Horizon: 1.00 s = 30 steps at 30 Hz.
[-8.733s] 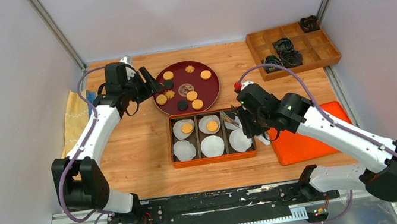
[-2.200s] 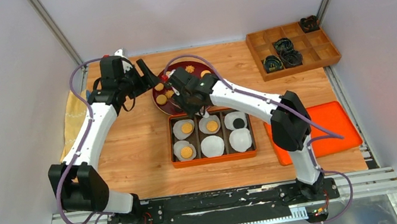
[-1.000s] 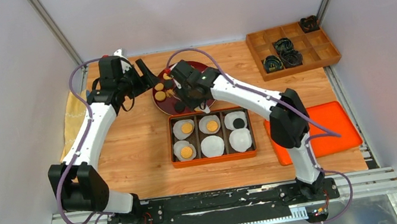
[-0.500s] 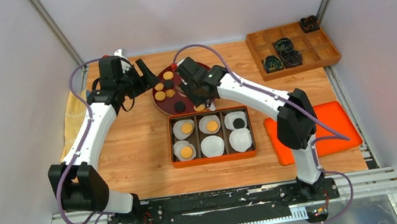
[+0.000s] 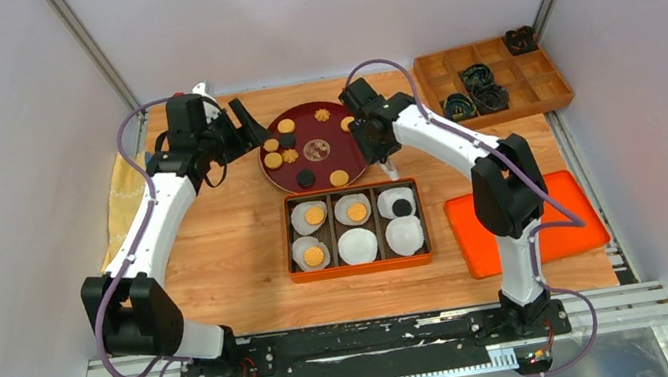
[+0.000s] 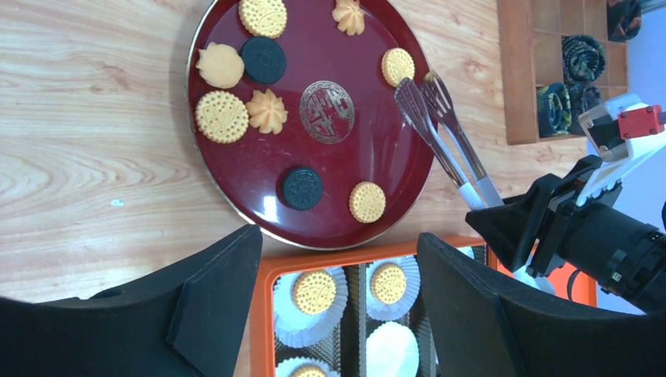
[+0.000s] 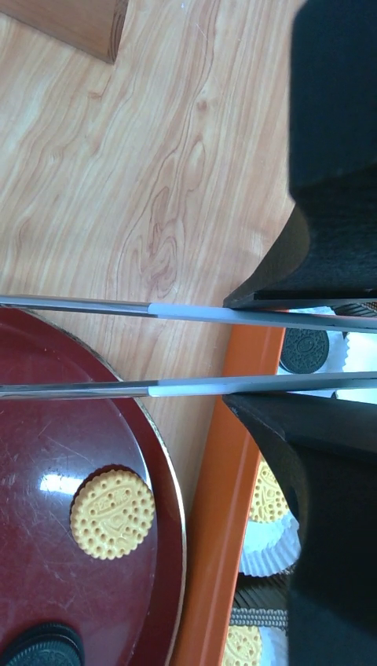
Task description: Pack the cookies
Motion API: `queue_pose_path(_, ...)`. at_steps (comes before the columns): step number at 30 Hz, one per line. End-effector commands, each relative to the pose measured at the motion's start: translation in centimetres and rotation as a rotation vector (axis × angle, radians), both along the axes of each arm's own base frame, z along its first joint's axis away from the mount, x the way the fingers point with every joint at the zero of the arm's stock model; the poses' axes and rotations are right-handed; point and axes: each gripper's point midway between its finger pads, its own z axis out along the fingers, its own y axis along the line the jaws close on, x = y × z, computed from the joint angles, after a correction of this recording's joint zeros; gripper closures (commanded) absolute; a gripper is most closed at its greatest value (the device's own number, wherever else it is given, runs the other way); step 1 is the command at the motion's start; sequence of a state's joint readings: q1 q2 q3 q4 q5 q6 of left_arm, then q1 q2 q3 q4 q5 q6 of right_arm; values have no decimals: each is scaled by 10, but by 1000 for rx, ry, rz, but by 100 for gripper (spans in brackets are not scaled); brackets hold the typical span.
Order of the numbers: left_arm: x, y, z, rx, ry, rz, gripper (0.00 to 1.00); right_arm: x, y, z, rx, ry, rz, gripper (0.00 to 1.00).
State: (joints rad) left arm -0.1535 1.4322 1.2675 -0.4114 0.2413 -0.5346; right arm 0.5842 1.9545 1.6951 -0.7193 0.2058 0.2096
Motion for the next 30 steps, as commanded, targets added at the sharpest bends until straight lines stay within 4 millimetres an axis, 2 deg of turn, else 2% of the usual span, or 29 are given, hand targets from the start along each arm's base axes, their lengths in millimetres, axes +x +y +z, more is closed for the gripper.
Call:
queue_pose_path(1,3,-2,-4,-15,1,-7,22,-1,3,5,34,6,-27,87)
queue_pose_path(11,5,-2,-7,-15,2,-7,22,33,14,-4,91,20,-41,81)
queue_pose_path(18,8,-3,-10,-20,7,-8,22,46,20,-15,134,49,-38,77)
queue_pose_path(25,9,-8,-17,-41,21,-24,22,62,34,-1,184,17,-8,65)
queue_pose_path(30,11,-10,-19,-47,22,-31,22,68,40,-3,199,16,-16,64)
